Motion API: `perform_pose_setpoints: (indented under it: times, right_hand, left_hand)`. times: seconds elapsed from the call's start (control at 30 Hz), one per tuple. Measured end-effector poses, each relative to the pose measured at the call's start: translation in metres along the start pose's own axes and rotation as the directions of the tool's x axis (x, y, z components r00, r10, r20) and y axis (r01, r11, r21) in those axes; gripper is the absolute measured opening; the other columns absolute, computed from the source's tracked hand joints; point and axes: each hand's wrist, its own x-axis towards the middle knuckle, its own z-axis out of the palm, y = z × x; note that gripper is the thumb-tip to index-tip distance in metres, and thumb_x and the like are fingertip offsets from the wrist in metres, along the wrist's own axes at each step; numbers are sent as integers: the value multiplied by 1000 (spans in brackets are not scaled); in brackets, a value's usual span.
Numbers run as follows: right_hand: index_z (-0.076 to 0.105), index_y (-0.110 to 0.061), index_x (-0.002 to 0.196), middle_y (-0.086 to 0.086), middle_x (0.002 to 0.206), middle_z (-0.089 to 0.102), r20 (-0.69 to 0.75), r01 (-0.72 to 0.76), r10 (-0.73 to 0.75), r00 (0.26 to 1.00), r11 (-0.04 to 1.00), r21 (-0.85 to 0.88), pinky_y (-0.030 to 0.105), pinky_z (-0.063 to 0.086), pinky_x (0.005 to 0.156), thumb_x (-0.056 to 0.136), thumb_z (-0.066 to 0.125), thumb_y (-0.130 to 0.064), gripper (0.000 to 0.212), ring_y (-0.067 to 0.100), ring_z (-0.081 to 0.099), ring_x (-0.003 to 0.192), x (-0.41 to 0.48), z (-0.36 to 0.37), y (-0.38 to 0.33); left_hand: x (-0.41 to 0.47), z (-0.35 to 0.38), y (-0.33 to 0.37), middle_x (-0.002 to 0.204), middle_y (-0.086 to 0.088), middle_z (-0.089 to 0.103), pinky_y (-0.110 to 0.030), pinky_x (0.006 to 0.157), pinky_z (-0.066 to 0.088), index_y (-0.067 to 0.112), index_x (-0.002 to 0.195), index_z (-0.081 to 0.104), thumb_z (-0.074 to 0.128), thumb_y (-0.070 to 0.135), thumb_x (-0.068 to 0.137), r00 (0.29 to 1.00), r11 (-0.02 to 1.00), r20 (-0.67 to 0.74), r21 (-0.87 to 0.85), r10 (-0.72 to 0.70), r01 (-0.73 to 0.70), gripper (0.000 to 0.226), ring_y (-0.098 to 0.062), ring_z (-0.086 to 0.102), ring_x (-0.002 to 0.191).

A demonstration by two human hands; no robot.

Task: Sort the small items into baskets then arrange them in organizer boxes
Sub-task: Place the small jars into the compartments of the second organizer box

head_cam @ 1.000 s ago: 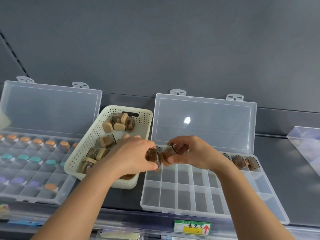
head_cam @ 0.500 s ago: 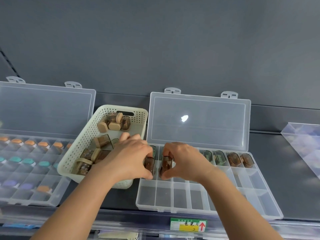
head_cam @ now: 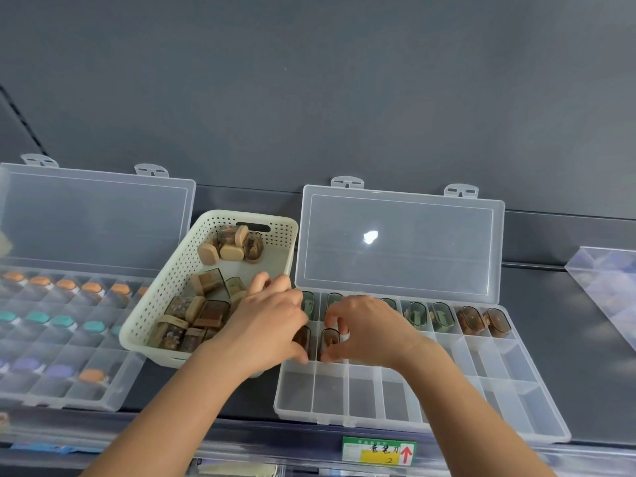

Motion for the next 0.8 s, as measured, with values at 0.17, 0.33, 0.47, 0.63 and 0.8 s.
perform_pose_setpoints:
  times: [0.17,0.33,0.47,0.63,0.8]
  right_hand:
    - [61,-24,92,-6,92,60,-3,-6,6,1000,1000,10,29,48,73,71,75,-43,32,15,54,85,1,-1,-1]
    - [61,-25,104,-7,94,60,-20,18,-18,1000,1000,3,30,49,76,72,73,-50,42,13,55,86,5,-7,-8]
    - [65,-21,102,-6,88,58,-186,150,-135,973,986,72,28,50,73,83,68,-39,27,13,54,79,20,-13,-32]
    - [69,-20,106,-1,100,64,-146,262,-257,955,965,19,35,51,83,86,63,-28,21,17,53,97,48,-12,-69]
    - [71,-17,95,2,92,66,116,298,-279,953,929,-218,38,50,84,83,61,-41,29,23,52,95,70,-3,-97]
  left_hand:
    - [-2,6,-1,92,10,47,-38,94,10,26,106,69,58,66,76,1000,1000,-19,-13,-2,2,51,-15,31,101]
    - [-7,1,-3,101,13,49,-35,92,17,31,113,66,54,66,79,997,996,-80,-84,6,-13,50,-12,32,106]
    - [-21,-9,-35,101,21,53,-26,81,34,36,115,65,54,52,83,962,950,-221,-300,-163,92,37,-1,40,99]
    - [-36,5,-104,99,8,62,-37,84,49,23,100,69,53,29,93,895,871,80,-208,-440,446,18,-14,56,95]
    - [-38,24,-109,120,6,55,-31,83,41,31,123,59,61,49,85,889,890,189,-114,-417,442,41,-17,51,110]
